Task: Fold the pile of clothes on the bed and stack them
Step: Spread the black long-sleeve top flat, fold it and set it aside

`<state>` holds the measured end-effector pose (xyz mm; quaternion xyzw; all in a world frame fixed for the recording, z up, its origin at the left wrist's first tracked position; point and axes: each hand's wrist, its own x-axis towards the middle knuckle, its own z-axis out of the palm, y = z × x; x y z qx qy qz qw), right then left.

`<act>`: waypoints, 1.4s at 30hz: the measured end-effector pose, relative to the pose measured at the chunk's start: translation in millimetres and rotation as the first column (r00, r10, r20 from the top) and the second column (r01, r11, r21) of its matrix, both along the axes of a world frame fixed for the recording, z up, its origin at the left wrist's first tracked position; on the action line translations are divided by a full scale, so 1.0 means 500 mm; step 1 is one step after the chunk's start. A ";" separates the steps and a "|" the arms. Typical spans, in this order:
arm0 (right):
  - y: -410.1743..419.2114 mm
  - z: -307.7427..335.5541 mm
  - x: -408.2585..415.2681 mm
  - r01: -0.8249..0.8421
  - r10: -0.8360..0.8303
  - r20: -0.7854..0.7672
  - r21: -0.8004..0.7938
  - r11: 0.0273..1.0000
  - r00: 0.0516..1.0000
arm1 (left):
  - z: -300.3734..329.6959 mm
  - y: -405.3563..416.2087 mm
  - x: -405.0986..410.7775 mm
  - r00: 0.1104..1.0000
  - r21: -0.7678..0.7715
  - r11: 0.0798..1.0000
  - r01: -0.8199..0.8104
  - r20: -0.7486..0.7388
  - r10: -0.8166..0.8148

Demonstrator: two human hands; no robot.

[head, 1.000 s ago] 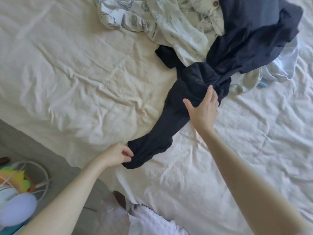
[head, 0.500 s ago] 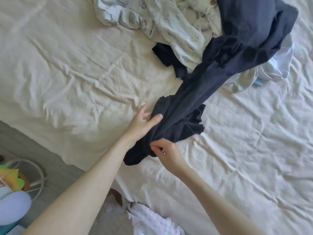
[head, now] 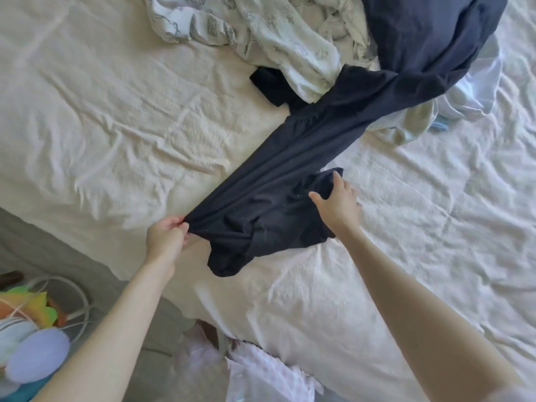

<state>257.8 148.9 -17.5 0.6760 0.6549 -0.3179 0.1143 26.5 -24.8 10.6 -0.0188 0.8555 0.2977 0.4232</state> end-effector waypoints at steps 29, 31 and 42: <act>0.191 -0.028 -0.086 -0.709 0.662 0.260 0.173 0.684 0.703 | -0.006 0.076 0.177 0.158 0.048 0.151 0.987 -0.215 -0.964; 0.176 -0.027 -0.078 -0.694 0.640 0.278 0.185 0.696 0.716 | -0.001 0.092 0.162 0.284 0.095 0.270 0.958 -0.197 -0.939; -0.025 0.059 0.088 -0.528 0.656 0.046 0.638 0.561 0.753 | -0.015 0.238 0.180 -0.155 -0.076 -0.135 0.988 -0.514 -0.843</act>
